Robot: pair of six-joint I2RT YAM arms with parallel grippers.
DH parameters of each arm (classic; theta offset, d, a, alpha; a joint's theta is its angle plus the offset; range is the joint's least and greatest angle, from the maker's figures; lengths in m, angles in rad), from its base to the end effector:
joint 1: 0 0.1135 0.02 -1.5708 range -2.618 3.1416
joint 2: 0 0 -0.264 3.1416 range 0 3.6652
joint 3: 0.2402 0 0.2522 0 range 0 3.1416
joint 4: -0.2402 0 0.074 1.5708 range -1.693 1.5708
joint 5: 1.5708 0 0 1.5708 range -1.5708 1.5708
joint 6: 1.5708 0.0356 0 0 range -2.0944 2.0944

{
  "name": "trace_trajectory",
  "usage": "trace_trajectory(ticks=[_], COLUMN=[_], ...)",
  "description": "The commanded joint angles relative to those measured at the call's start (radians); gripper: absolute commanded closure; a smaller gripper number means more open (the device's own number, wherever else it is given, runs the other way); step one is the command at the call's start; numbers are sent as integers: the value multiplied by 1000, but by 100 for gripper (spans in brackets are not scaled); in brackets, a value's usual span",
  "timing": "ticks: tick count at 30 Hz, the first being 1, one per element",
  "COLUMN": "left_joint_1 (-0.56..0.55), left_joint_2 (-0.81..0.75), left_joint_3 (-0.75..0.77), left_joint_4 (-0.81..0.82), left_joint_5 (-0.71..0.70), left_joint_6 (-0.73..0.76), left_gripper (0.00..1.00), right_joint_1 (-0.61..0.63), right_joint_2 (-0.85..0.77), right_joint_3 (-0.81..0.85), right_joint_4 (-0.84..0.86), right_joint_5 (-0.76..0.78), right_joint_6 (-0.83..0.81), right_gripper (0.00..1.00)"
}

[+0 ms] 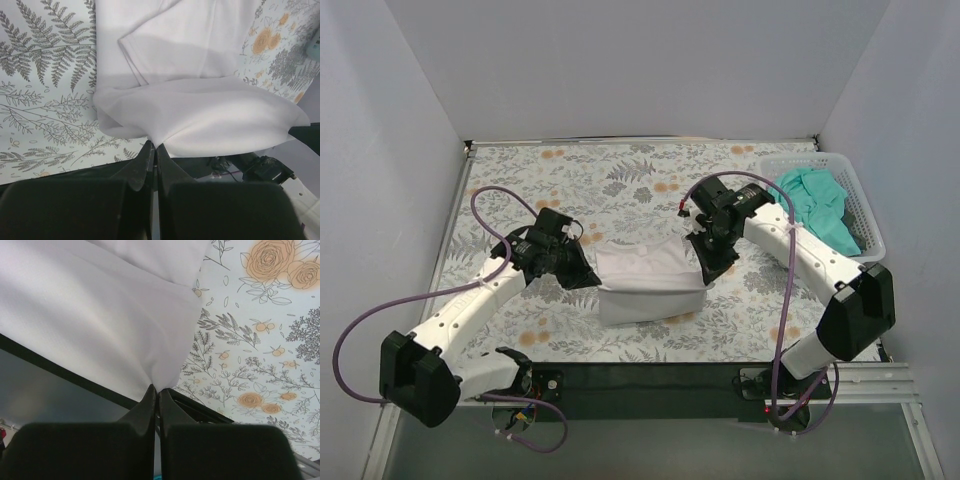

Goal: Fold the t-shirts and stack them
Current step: Fold the tshirt

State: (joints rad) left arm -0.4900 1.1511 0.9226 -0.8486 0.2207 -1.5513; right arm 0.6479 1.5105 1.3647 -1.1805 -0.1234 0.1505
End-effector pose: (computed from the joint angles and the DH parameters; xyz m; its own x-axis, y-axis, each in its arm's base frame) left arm 0.1870 -0.1086 0.2618 -0.5658 -0.8039 0.1835 -0.7661 0.4302 -0.4776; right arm 0.2219 0.1735 0.2947 -0.8583 -0.4630 -0.2214 -0.4996 0.8524 0.1544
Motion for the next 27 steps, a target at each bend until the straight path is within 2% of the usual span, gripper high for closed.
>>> trace_trajectory(ticks=[1,14,27], left_joint_1=[22,132,169], left_joint_2=[13,157,348], left_joint_3=[-2,-47,-54], left_joint_4=[51,233,398], left_joint_5=[-57,-37,-38], left_joint_6=[11,76,108], left_gripper=[100,100,100], right_joint_1=[-40,-140,-211], right_joint_2=[30,264,432], right_joint_3=[19,146,24], right_joint_4=[30,120,360], right_joint_5=[-54,-163,-205], right_joint_6=[-65,-135,-106], right_gripper=[99,99,99])
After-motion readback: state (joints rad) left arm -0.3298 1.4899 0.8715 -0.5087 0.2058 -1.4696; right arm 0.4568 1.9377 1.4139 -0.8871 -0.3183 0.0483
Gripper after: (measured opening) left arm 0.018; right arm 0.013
